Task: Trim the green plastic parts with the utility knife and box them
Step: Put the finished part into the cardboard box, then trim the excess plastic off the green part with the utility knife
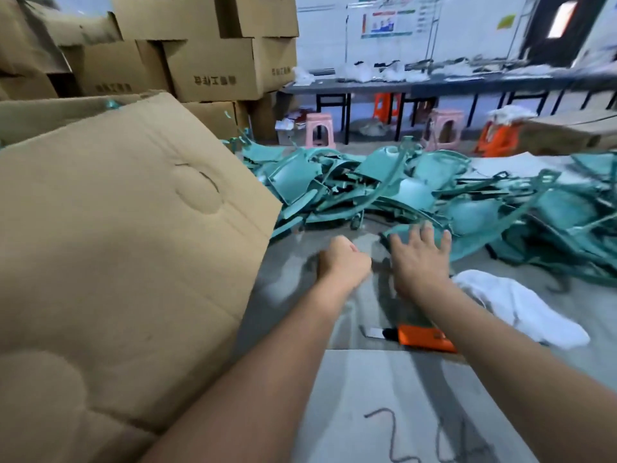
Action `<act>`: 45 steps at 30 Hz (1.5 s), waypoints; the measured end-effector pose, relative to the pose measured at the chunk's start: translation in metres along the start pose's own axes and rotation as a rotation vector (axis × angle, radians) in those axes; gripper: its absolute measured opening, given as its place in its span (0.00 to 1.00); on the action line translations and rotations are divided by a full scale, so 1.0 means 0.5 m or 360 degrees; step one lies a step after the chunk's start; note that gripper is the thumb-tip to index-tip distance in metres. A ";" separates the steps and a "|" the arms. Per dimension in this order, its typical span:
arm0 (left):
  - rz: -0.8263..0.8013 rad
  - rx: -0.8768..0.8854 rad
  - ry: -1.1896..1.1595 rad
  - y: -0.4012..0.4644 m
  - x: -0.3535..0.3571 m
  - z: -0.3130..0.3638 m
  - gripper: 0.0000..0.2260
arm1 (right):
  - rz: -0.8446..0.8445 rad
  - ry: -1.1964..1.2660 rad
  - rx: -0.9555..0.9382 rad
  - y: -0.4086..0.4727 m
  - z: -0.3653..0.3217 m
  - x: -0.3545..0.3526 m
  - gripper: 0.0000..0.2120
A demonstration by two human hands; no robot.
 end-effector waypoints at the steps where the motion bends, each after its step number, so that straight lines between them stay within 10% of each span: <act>1: -0.0032 0.0028 0.0043 0.003 0.020 0.008 0.08 | -0.0056 -0.0007 -0.0020 0.009 0.018 0.014 0.39; 11: 0.0078 0.0352 0.0138 -0.002 0.072 0.004 0.16 | 0.0801 0.0243 -0.0604 -0.057 0.039 -0.115 0.07; 13: 0.0139 0.0640 0.0206 -0.018 0.071 0.025 0.28 | 0.1073 0.0513 -0.0643 -0.110 0.035 -0.162 0.08; 16: 0.0031 0.0855 -0.0254 -0.052 0.065 0.049 0.09 | 0.1187 0.0794 -0.0821 -0.165 0.016 -0.204 0.15; 20: 0.0010 0.0671 -0.0777 -0.055 0.035 0.010 0.13 | 0.1468 0.1017 -0.0611 -0.228 0.062 -0.220 0.19; 23: -0.0085 0.0486 -0.1153 -0.057 0.013 -0.036 0.06 | 0.1130 0.1311 -0.0671 -0.239 0.090 -0.154 0.06; 29: 0.0047 0.0292 -0.1361 -0.079 -0.001 -0.139 0.09 | 0.0017 0.0759 -0.0645 -0.243 0.084 0.033 0.18; 33: 0.0240 0.0254 -0.1528 -0.087 -0.022 -0.179 0.12 | 0.0246 0.0794 -0.0138 -0.231 0.136 0.029 0.17; 37: 0.0287 0.0235 -0.1677 -0.085 -0.035 -0.193 0.15 | 0.1033 0.1124 0.0162 -0.264 0.182 -0.027 0.19; 41: 0.0342 0.0290 -0.1658 -0.080 -0.053 -0.179 0.14 | 0.0510 0.0887 0.0123 -0.240 0.151 0.009 0.22; 45: 0.0479 0.0493 -0.1358 -0.096 -0.065 -0.158 0.18 | 0.0964 0.1072 0.0175 -0.263 0.163 -0.038 0.23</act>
Point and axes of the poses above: each hand's wrist, its own y-axis towards the middle knuckle, its own x-axis out of the palm, z = x × y, the point moved 7 cm from there along y, towards the middle knuckle, and after that the axes turned 2 degrees about -x, right-handed, at the moved point
